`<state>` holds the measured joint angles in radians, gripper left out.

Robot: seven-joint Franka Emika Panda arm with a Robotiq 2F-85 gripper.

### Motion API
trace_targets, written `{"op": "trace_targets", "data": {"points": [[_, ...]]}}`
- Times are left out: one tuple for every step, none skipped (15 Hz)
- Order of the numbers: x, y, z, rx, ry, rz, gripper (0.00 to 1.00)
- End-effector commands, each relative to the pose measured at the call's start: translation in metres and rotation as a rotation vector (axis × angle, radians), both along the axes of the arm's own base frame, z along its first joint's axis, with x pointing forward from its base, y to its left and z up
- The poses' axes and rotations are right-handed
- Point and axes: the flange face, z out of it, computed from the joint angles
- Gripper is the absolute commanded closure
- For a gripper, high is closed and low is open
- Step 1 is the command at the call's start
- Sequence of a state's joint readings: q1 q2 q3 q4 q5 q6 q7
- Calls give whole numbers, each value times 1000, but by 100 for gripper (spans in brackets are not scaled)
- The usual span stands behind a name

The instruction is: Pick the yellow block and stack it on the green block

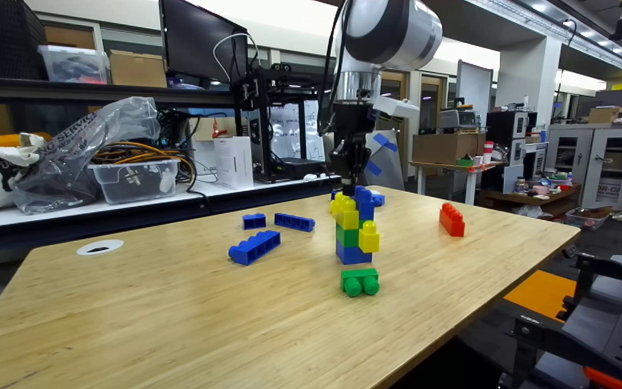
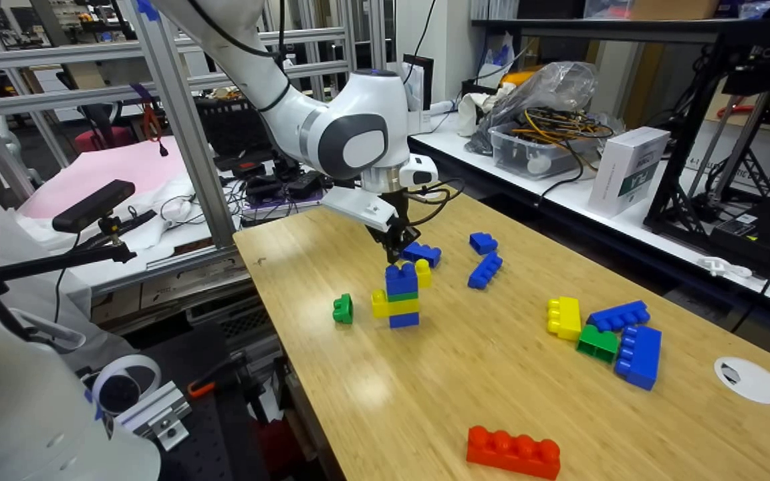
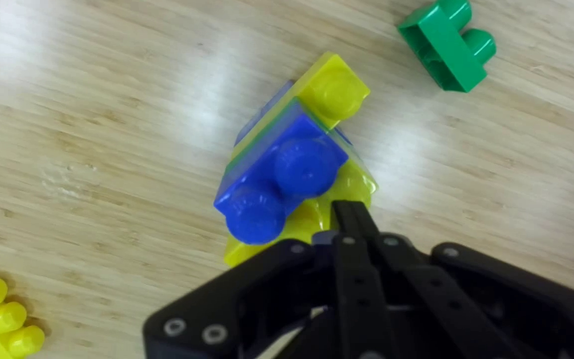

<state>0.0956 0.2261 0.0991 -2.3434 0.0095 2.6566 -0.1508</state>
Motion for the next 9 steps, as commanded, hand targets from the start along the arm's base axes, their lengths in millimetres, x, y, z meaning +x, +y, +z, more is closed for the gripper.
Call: {"op": "trace_targets", "data": {"points": [[-4, -4, 32, 16, -62, 8, 100], [-3, -2, 43, 17, -77, 11, 100], [-1, 0, 51, 21, -89, 13, 100], [0, -1, 57, 22, -99, 9, 100], [3, -4, 63, 29, -103, -2, 100], [5, -7, 67, 39, -103, -18, 100], [8, -15, 70, 57, -96, -44, 100], [10, -21, 71, 77, -84, -66, 100], [13, -29, 72, 107, -54, -88, 100]]}}
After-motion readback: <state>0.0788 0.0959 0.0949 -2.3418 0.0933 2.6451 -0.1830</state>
